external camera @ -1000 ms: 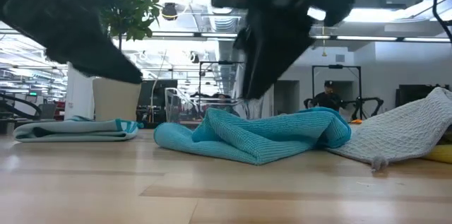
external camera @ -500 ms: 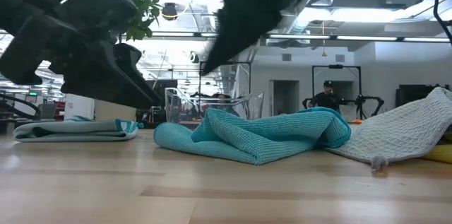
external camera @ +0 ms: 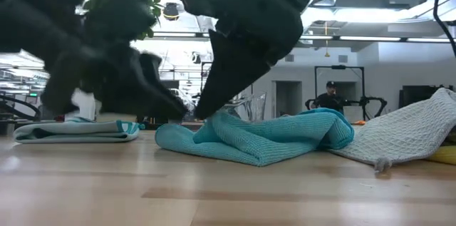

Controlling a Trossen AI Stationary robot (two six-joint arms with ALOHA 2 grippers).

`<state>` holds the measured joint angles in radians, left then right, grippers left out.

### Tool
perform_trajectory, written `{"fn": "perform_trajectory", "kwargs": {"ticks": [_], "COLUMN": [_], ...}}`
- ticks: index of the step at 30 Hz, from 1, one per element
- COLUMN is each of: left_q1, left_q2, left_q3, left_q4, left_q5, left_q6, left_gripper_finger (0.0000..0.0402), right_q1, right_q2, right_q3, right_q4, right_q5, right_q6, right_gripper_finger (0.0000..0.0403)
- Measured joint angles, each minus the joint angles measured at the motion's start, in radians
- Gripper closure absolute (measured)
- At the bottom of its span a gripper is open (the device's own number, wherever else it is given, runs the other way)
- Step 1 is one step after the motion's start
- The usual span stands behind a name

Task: Fold microfiber towels
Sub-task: Fold the blue microfiber cloth

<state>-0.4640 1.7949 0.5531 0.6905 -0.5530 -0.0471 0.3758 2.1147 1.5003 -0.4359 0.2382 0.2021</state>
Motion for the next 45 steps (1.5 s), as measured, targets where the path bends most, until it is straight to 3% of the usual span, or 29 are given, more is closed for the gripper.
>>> {"fn": "perform_trajectory", "kwargs": {"ticks": [7,12,18,31,35,41,45], "left_q1": [-0.002,-0.018,-0.023,-0.033,-0.033,-0.034,-0.048], "left_q2": [0.085,0.087,0.086,0.087,0.087,0.088,0.072], "left_q3": [0.001,-0.006,-0.004,-0.005,-0.005,-0.006,-0.004], "left_q4": [-0.032,-0.034,-0.040,-0.041,-0.043,-0.031,-0.036], "left_q5": [-0.009,-0.011,-0.009,-0.010,-0.012,-0.008,0.026], "left_q6": [-0.186,-0.288,-0.399,-0.418,-0.418,-0.422,-0.379], "left_gripper_finger": [0.0334,0.0351,0.0356,0.0356,0.0356,0.0356,0.0356], "right_q1": [0.030,0.029,0.001,0.004,0.019,0.046,0.062], "right_q2": [-0.005,-0.006,0.001,0.075,0.054,0.039,0.017], "right_q3": [-0.001,0.005,0.013,0.015,0.015,0.013,0.014], "right_q4": [-0.011,0.013,0.065,0.017,-0.009,-0.075,-0.086], "right_q5": [0.014,0.130,0.070,0.079,0.112,0.161,0.184], "right_q6": [0.033,0.029,0.071,0.168,0.184,0.218,0.254], "right_gripper_finger": [0.0238,0.0242,0.0240,0.0235,0.0272,0.0386,0.0383]}}
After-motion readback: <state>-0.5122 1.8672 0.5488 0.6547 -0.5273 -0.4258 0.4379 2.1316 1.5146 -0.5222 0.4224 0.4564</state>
